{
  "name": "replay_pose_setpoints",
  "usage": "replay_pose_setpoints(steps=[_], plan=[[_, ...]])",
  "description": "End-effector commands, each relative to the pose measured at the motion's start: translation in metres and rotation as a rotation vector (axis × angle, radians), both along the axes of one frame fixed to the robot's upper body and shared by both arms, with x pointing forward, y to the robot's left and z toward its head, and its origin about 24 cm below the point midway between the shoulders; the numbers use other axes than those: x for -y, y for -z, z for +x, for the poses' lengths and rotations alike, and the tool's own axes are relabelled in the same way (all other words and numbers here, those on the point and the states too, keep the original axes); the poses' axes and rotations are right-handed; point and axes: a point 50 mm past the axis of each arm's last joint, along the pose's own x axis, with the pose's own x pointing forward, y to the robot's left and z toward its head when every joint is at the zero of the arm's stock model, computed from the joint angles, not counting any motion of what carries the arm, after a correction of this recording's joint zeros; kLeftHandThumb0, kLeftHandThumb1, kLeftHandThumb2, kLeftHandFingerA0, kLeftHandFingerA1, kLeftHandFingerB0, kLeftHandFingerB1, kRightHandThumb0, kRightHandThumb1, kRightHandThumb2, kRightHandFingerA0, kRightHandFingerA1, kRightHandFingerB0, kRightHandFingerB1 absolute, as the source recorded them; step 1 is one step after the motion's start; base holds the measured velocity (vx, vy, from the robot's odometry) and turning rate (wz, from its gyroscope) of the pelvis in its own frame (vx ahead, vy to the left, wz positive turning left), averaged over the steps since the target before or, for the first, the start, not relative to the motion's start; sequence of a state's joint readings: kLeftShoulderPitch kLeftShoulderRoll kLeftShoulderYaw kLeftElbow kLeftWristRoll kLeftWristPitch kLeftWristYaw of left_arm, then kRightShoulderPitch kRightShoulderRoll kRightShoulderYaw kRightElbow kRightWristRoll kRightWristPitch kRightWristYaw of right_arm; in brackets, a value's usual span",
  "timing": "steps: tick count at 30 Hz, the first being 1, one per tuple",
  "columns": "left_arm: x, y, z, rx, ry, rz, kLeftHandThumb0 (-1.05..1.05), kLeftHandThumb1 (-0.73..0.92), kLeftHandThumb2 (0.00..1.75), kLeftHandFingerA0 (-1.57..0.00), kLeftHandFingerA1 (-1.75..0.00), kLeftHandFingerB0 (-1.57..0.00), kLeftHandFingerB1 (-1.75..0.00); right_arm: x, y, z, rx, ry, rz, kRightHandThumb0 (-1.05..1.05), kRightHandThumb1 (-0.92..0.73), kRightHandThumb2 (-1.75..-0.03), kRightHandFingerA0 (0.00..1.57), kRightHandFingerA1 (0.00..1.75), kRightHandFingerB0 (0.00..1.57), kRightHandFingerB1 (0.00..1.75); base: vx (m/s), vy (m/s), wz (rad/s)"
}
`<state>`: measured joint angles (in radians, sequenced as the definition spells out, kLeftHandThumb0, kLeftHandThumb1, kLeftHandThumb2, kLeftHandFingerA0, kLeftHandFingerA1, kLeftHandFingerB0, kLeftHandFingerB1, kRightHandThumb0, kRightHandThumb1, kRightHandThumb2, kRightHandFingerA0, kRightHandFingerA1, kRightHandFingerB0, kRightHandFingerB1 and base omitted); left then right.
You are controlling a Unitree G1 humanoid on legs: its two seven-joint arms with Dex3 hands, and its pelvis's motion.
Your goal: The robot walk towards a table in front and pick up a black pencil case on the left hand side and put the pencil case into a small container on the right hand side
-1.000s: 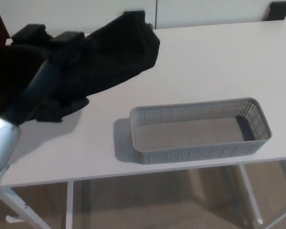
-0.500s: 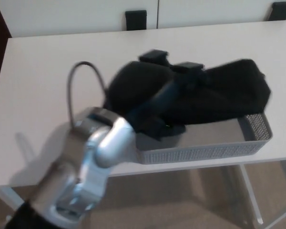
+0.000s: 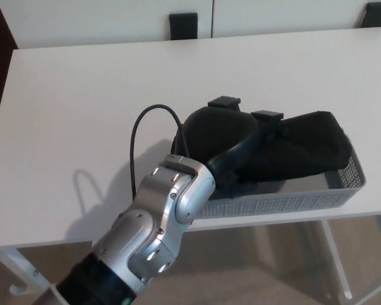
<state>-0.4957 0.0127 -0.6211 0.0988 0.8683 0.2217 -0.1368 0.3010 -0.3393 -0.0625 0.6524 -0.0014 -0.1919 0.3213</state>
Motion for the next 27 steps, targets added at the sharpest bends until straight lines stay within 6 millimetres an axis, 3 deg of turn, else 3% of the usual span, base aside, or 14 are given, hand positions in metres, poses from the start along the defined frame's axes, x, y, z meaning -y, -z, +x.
replay_pose_setpoints(steps=[1,2,3,11,19,23,26,27], plan=[[-0.005,0.001,0.007,-0.030,-0.119,0.126,-0.62,0.45,0.72,-0.16,-0.42,-0.05,-0.24,0.004,-0.003,0.002,-0.004,-0.005,-0.024,-0.68,-0.58,-0.93,0.00,0.36,0.02,0.30,0.00,0.000,0.00],[-0.005,0.001,0.007,-0.031,-0.120,0.127,-0.62,0.45,0.72,-0.16,-0.42,-0.05,-0.24,0.004,-0.003,0.002,-0.004,-0.005,-0.024,-0.68,-0.58,-0.93,0.00,0.36,0.02,0.30,0.00,0.000,0.00],[-0.009,0.007,0.007,-0.128,-0.165,0.162,-0.75,0.48,0.79,0.00,-0.03,0.00,0.00,0.002,-0.004,0.001,0.000,-0.012,-0.022,-0.67,-0.58,-0.93,0.00,0.37,0.00,0.30,0.00,0.000,0.00],[-0.018,0.010,0.006,-0.178,-0.174,0.187,-0.85,0.50,0.85,0.00,0.00,0.00,0.00,0.003,-0.007,0.004,0.003,-0.017,-0.033,-0.69,-0.58,-0.93,0.01,0.40,0.01,0.29,0.00,0.000,0.00],[-0.024,-0.001,0.001,-0.175,-0.153,0.187,-0.89,0.53,0.90,0.00,0.00,0.00,0.00,0.001,-0.010,0.009,-0.001,-0.036,-0.048,-0.68,-0.59,-0.94,0.00,0.39,0.01,0.29,0.00,0.000,0.00],[-0.032,-0.040,-0.025,-0.091,-0.058,0.066,-0.87,0.52,0.85,0.00,0.00,0.00,0.00,0.000,-0.010,0.007,-0.006,-0.037,-0.039,-0.65,-0.59,-0.93,0.00,0.35,0.00,0.29,0.00,0.000,0.00],[-0.034,-0.041,-0.028,-0.093,-0.055,0.063,-0.87,0.52,0.85,0.00,0.00,0.00,0.00,0.000,-0.009,0.006,-0.010,-0.040,-0.039,-0.65,-0.59,-0.93,0.00,0.35,0.00,0.29,0.00,0.000,0.00],[-0.045,-0.080,-0.048,0.030,-0.001,-0.068,-0.87,0.52,0.88,0.00,0.00,0.00,0.00,0.000,-0.009,0.007,-0.013,-0.044,-0.043,-0.66,-0.58,-0.92,0.00,0.36,0.00,0.28,0.00,0.000,0.00]])
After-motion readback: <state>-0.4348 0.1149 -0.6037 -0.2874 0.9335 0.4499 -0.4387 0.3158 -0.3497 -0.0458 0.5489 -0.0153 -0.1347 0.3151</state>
